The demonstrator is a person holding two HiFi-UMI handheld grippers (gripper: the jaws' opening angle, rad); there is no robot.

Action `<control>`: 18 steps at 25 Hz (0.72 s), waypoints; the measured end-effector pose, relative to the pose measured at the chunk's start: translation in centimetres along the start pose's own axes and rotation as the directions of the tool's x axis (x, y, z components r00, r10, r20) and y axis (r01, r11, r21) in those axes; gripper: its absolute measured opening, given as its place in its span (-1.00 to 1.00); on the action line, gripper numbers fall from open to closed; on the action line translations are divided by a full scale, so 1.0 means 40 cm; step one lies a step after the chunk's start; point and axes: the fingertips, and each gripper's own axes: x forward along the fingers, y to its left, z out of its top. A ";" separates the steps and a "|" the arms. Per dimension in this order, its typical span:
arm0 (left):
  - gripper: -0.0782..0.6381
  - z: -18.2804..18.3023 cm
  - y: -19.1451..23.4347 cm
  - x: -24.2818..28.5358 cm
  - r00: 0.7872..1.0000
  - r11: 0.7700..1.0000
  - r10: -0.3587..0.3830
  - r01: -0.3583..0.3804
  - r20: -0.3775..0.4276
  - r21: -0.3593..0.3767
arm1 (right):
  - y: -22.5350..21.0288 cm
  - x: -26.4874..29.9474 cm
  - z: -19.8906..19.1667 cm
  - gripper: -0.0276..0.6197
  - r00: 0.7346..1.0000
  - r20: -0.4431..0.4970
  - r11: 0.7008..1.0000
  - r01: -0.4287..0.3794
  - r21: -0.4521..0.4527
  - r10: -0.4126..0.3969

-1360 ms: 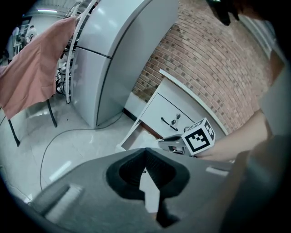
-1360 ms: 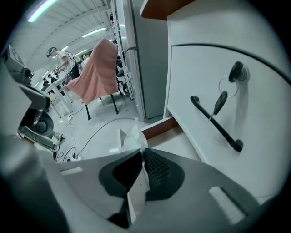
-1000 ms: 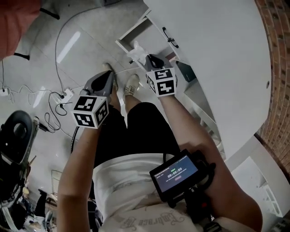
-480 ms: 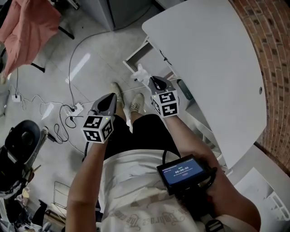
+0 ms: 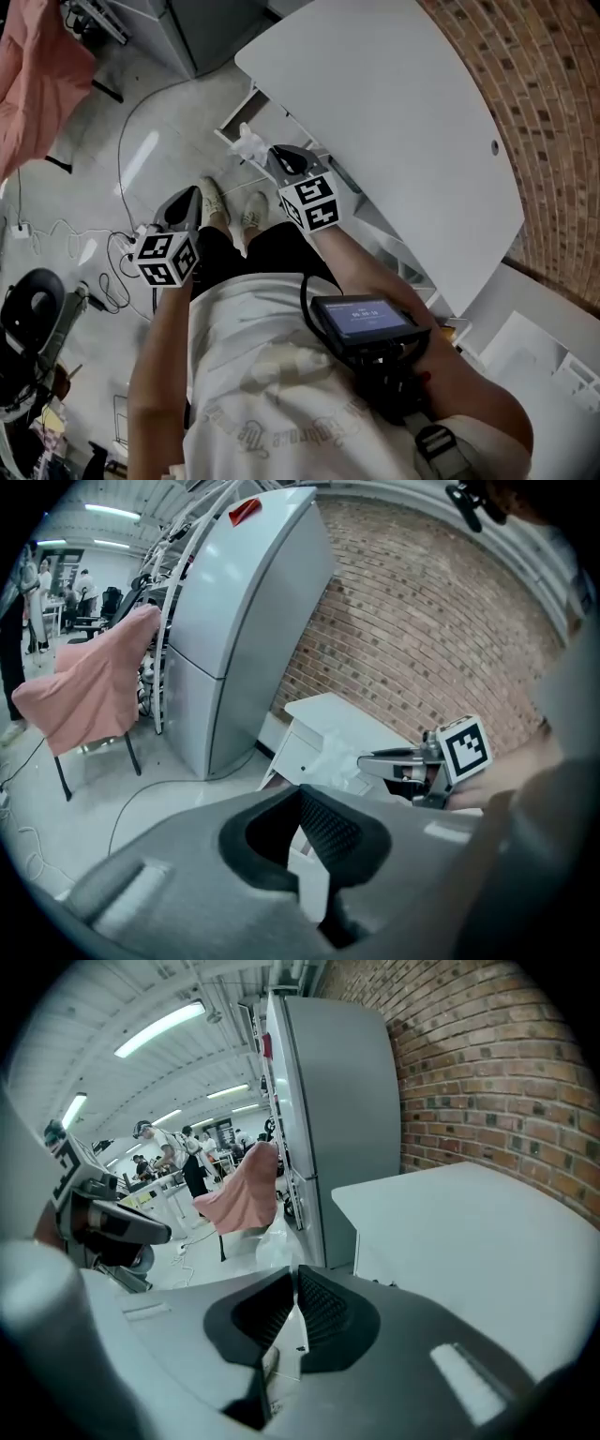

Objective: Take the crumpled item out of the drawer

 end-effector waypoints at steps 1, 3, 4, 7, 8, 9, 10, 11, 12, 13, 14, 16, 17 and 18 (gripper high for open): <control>-0.77 0.008 -0.010 -0.003 1.000 1.000 -0.006 0.006 0.003 0.010 | 0.004 -0.013 0.012 -0.85 1.000 0.011 1.000 -0.009 -0.001 0.009; -0.77 0.026 -0.029 -0.009 1.000 1.000 -0.018 0.018 0.010 0.024 | 0.009 -0.036 0.033 -0.84 0.999 0.029 1.000 -0.029 -0.002 0.029; -0.77 0.034 -0.040 -0.012 1.000 0.999 -0.024 0.023 0.014 0.029 | 0.009 -0.047 0.042 -0.84 0.999 0.037 0.999 -0.036 -0.003 0.036; -0.77 0.054 -0.073 -0.020 0.999 0.998 -0.043 0.042 0.020 0.046 | 0.001 -0.084 0.071 -0.85 0.997 0.065 0.999 -0.042 -0.002 0.042; -0.77 0.059 -0.081 -0.021 0.999 0.998 -0.049 0.048 0.020 0.051 | -0.002 -0.095 0.083 -0.84 0.996 0.078 0.999 -0.042 0.000 0.042; -0.77 0.067 -0.086 -0.021 0.998 0.997 -0.055 0.054 0.022 0.054 | -0.007 -0.104 0.098 -0.85 0.995 0.094 0.999 -0.041 0.001 0.041; -0.77 0.076 -0.088 -0.021 0.998 0.997 -0.061 0.059 0.025 0.055 | -0.011 -0.111 0.113 -0.84 0.993 0.111 0.999 -0.041 0.001 0.040; -0.77 0.086 -0.090 -0.023 0.998 0.997 -0.064 0.063 0.029 0.053 | -0.016 -0.119 0.128 -0.85 0.991 0.127 0.999 -0.040 0.001 0.040; -0.77 0.094 -0.094 -0.025 0.997 0.996 -0.067 0.065 0.033 0.052 | -0.021 -0.129 0.139 -0.84 0.990 0.138 0.999 -0.040 0.001 0.039; -0.77 0.099 -0.101 -0.031 0.997 0.996 -0.069 0.067 0.035 0.052 | -0.025 -0.143 0.145 -0.85 0.989 0.143 0.999 -0.039 0.001 0.039; -0.77 0.101 -0.111 -0.037 0.997 0.996 -0.071 0.069 0.037 0.054 | -0.030 -0.157 0.147 -0.84 0.989 0.146 0.999 -0.038 0.003 0.038; -0.77 0.112 -0.126 -0.048 0.996 0.996 -0.074 0.071 0.044 0.061 | -0.039 -0.183 0.153 -0.84 0.987 0.154 0.999 -0.037 0.003 0.036; -0.77 0.122 -0.130 -0.051 0.996 0.995 -0.075 0.071 0.051 0.068 | -0.044 -0.192 0.160 -0.85 0.986 0.163 0.999 -0.037 0.001 0.036; -0.77 0.132 -0.132 -0.054 0.995 0.995 -0.075 0.071 0.060 0.075 | -0.049 -0.199 0.167 -0.85 0.984 0.173 0.999 -0.037 -0.001 0.037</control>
